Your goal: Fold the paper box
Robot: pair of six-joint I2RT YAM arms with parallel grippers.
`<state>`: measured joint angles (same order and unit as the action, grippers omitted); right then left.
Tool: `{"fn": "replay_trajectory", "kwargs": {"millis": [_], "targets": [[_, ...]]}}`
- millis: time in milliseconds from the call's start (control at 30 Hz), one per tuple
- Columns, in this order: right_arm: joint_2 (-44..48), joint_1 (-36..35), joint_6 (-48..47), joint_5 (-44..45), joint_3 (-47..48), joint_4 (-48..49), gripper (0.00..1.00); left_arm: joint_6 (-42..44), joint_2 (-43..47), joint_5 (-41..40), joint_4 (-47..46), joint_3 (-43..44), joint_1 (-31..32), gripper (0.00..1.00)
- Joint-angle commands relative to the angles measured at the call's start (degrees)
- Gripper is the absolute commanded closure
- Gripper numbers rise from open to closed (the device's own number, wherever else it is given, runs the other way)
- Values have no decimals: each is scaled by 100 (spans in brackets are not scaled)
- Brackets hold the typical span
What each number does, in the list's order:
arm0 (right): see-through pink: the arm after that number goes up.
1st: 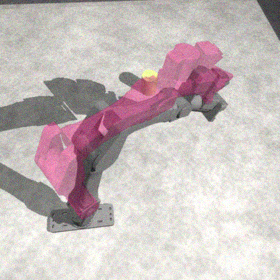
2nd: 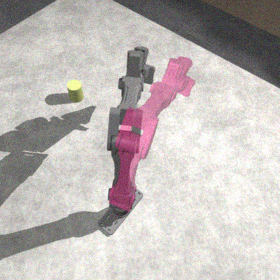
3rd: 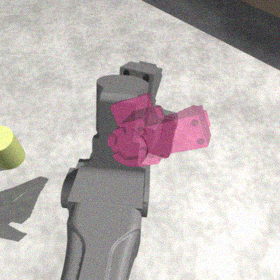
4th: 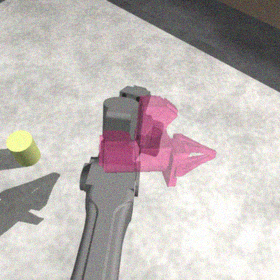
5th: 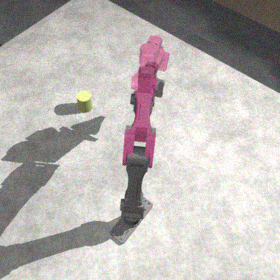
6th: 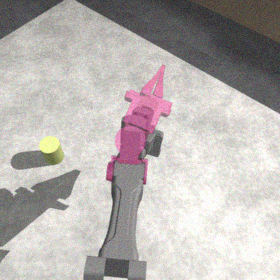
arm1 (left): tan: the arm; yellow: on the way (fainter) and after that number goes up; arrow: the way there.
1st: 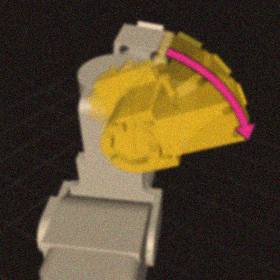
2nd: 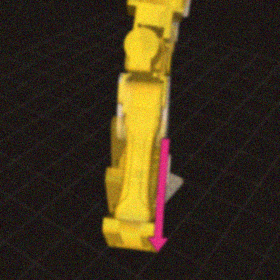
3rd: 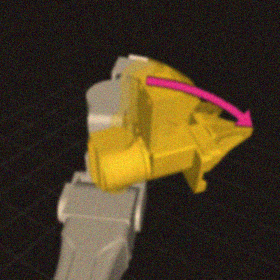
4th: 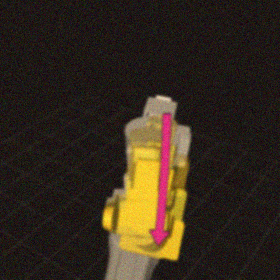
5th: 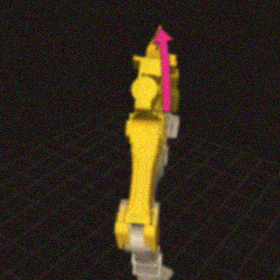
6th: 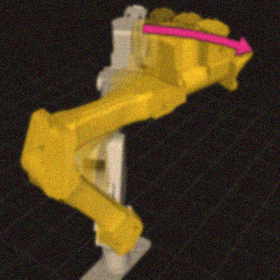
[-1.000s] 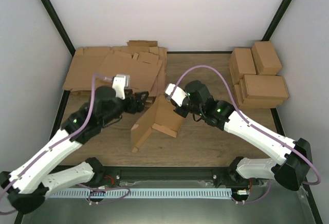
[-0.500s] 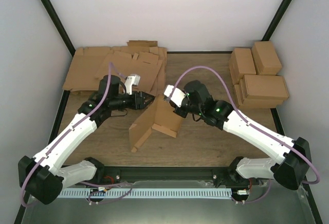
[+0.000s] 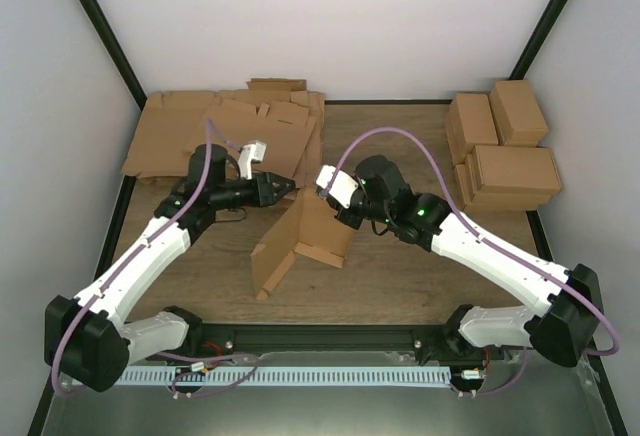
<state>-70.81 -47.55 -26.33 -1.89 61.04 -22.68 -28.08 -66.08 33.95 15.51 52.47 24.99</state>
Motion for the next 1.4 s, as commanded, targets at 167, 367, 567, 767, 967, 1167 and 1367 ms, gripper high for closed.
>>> {"fn": "replay_trajectory", "kwargs": {"millis": [167, 367, 567, 767, 967, 1167, 1367], "targets": [[-101, -62, -24, -65, 278, -97, 82, -556, 203, 580, -700, -473, -491, 62], [-120, -60, -44, -91, 286, -79, 81, -476, -95, 1055, -903, -636, -400, 61], [-152, -70, -58, -105, 308, -79, 81, -497, -180, 1065, -1023, -716, -237, 61], [-177, -72, -10, -178, 296, -61, 81, -497, -430, 1142, -1058, -706, -111, 62], [-232, -94, 38, -215, 311, -69, 81, -433, -528, 1123, -1026, -690, 9, 62], [-212, -122, 122, -249, 379, -116, 78, -277, -519, 838, -858, -704, 14, 63], [44, -115, 584, -231, 549, -99, 71, -100, -468, 688, -663, -722, 14, 68]]}}
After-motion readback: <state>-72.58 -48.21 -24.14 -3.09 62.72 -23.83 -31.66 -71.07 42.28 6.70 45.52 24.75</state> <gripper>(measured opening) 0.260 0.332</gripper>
